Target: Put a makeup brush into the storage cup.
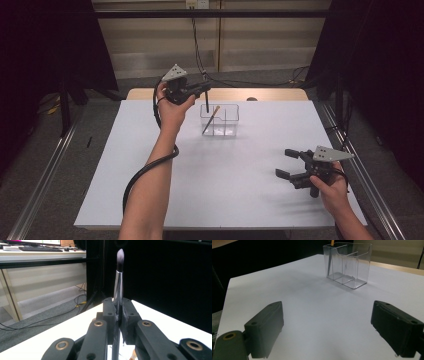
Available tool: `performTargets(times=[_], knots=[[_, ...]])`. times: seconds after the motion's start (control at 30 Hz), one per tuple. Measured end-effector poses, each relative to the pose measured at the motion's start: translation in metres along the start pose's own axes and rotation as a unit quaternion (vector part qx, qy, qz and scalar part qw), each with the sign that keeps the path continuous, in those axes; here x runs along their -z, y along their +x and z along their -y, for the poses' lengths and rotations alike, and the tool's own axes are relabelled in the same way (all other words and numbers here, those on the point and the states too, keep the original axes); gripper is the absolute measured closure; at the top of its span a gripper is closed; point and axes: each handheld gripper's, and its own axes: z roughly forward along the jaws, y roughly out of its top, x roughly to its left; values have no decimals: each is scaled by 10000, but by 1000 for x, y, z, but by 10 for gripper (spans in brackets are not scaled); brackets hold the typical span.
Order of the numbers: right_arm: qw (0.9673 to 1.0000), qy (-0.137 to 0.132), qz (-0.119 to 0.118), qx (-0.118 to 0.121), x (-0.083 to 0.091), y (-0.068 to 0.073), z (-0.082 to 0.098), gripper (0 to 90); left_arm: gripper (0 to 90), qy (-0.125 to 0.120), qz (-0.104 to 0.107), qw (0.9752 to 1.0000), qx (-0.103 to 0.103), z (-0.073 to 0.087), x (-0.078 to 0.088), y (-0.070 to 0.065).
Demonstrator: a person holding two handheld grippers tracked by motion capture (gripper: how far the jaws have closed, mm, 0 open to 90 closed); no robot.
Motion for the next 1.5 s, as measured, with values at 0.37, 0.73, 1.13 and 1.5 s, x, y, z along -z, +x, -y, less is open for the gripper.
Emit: performTargets(times=[0.37,0.73,1.13,1.5], knots=[[10000,-12,-19,-8,0,0,0,111,835,39,-73,10000,7,6,-2,1],[10000,-19,-28,3,0,0,-1,111,835,81,-131,9999,-49,10,-2,2],[10000,-25,-55,8,0,0,-1,112,835,88,-182,9998,-24,15,-4,3],[10000,-33,-80,33,0,1,-1,113,835,138,-222,9997,16,21,-7,4]])
